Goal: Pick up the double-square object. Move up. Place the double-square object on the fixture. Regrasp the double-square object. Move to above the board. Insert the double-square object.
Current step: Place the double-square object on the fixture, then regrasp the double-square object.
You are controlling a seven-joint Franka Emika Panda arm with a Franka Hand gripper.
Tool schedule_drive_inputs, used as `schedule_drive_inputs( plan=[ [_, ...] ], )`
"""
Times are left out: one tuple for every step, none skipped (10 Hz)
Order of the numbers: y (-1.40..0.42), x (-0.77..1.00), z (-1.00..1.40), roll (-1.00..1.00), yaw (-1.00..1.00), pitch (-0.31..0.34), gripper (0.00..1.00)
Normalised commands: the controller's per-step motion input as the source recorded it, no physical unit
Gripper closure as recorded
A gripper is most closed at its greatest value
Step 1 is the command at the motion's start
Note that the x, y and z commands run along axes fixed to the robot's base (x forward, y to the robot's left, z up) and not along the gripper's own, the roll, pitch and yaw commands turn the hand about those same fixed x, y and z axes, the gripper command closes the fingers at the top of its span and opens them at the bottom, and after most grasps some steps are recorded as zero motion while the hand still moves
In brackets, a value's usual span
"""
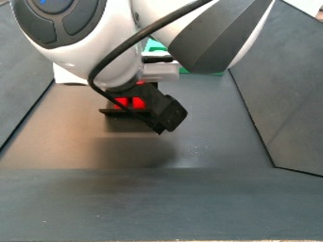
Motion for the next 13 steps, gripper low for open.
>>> schedule_drive_inputs(
  plan=[
    [0.04,0.06,-0.23,-0.11,-0.08,-0.046,1.0],
    [0.03,0.06,-0.23,-0.11,-0.06,-0.045,1.0],
    [0.03,0.06,-0.23,-0.11,-0.04,-0.045,1.0],
    [-0.5,0.0,-0.17,0.0,0.0,0.0,1.0],
    [0.0,0.0,0.0,0.0,0.0,0.0,0.0],
    [0.0,0.0,1.0,0.06,0.07,0.007,0.0],
    [0.0,-0.01,1.0,0.06,0.07,0.015,0.0],
    [0.0,-0.02,1.0,0.06,0.06,0.024,0.0],
    [0.0,-0.04,1.0,0.05,0.05,0.036,0.0],
    [0.0,-0.04,1.0,0.04,0.03,0.064,0.0],
    [0.0,-0.04,0.91,0.03,0.02,0.082,0.0],
    [0.01,-0.03,0.72,0.02,0.0,0.089,0.0],
    [0.01,-0.03,0.53,0.02,-0.01,0.086,0.0]
  ],
)
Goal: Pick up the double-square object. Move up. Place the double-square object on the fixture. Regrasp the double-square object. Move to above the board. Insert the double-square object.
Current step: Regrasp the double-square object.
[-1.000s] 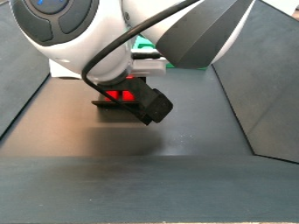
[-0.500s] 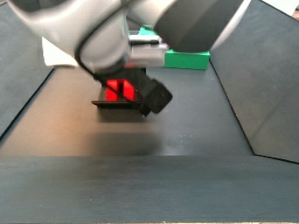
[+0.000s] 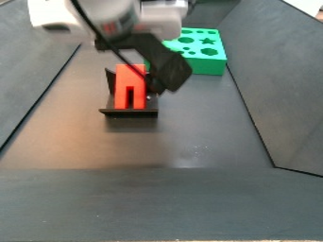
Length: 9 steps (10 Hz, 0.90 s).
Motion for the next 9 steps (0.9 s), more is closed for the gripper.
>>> schedule_drive_inputs(
  plan=[
    [0.02,-0.03,0.34,0.02,-0.03,0.081,0.0],
    [-0.84,-0.12,0.9,1.0,-0.01,0.068,0.0],
    [-0.82,-0.12,0.78,1.0,-0.01,0.065,0.0],
    [-0.7,-0.12,0.64,1.0,-0.01,0.053,0.0],
    [-0.55,-0.13,0.45,1.0,-0.01,0.044,0.0],
    [-0.33,-0.08,0.16,1.0,-0.01,0.039,0.0],
    [-0.15,-0.04,0.02,1.0,-0.01,0.037,0.0],
    [-0.03,-0.01,0.02,1.0,-0.01,0.039,0.0],
    [-0.01,-0.01,0.02,1.0,-0.01,0.038,0.0]
  ],
)
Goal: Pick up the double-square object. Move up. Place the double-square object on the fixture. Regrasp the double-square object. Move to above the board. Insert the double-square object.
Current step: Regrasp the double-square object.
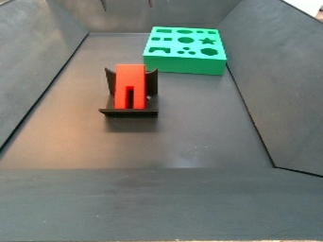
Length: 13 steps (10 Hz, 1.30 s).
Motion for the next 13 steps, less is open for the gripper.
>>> schedule_drive_inputs(
  plan=[
    [-0.02,-0.02,0.01,1.0,-0.01,0.033,0.0],
    [-0.03,-0.02,0.01,1.0,-0.01,0.028,0.0],
    [-0.02,-0.03,0.01,1.0,-0.01,0.024,0.0],
    [-0.02,-0.03,0.01,1.0,-0.01,0.016,0.0],
    [-0.02,-0.02,0.0,1.0,-0.01,0.012,0.0],
    [-0.02,-0.02,0.0,1.0,0.0,0.008,0.0],
    [-0.02,-0.02,0.0,1.0,0.0,0.005,0.0],
    [-0.02,-0.02,0.0,1.0,0.0,0.006,0.0],
    [-0.02,-0.01,0.01,1.0,0.0,0.01,0.0],
    [-0.02,0.0,0.01,1.0,0.0,0.015,0.0],
    [-0.02,0.01,0.0,1.0,0.0,0.019,0.0],
    [-0.02,0.03,-0.01,1.0,0.01,0.029,0.0],
    [-0.02,0.04,-0.01,1.0,0.01,0.042,0.0]
  ],
)
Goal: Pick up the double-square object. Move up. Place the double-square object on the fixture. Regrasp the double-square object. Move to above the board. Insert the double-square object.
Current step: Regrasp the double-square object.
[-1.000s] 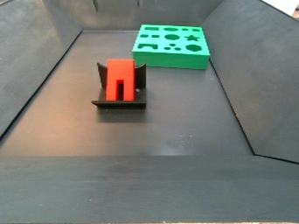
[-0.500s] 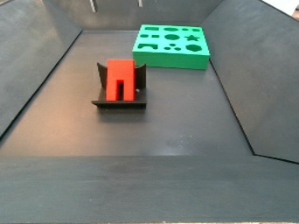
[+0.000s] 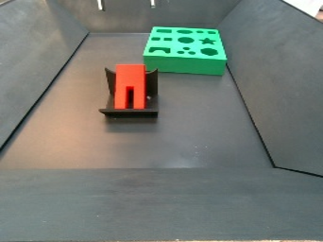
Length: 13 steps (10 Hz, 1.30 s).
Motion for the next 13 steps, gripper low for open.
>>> schedule_drive_inputs(
  plan=[
    [-0.03,0.05,-0.01,1.0,0.02,0.056,0.0],
    [-0.03,0.07,-0.02,1.0,0.03,0.072,0.0],
    [-0.03,0.08,-0.02,1.0,0.04,0.093,0.0],
    [-0.03,0.09,-0.01,1.0,0.06,0.127,0.0],
    [-0.04,0.1,-0.02,1.0,0.08,0.157,0.0],
    [-0.04,0.1,-0.02,0.95,0.12,0.187,0.0],
    [-0.04,0.1,-0.02,0.82,0.14,0.18,0.0],
    [-0.04,0.1,-0.02,0.63,0.16,0.162,0.0],
    [-0.04,0.1,-0.02,0.39,0.19,0.135,0.0],
    [-0.03,0.09,-0.01,0.22,0.2,0.092,0.0],
    [-0.03,0.09,0.0,0.18,0.2,0.066,0.0],
    [0.07,0.03,-1.0,0.2,0.19,-0.005,0.0],
    [0.07,0.04,-1.0,0.2,0.16,-0.03,0.0]
  ],
)
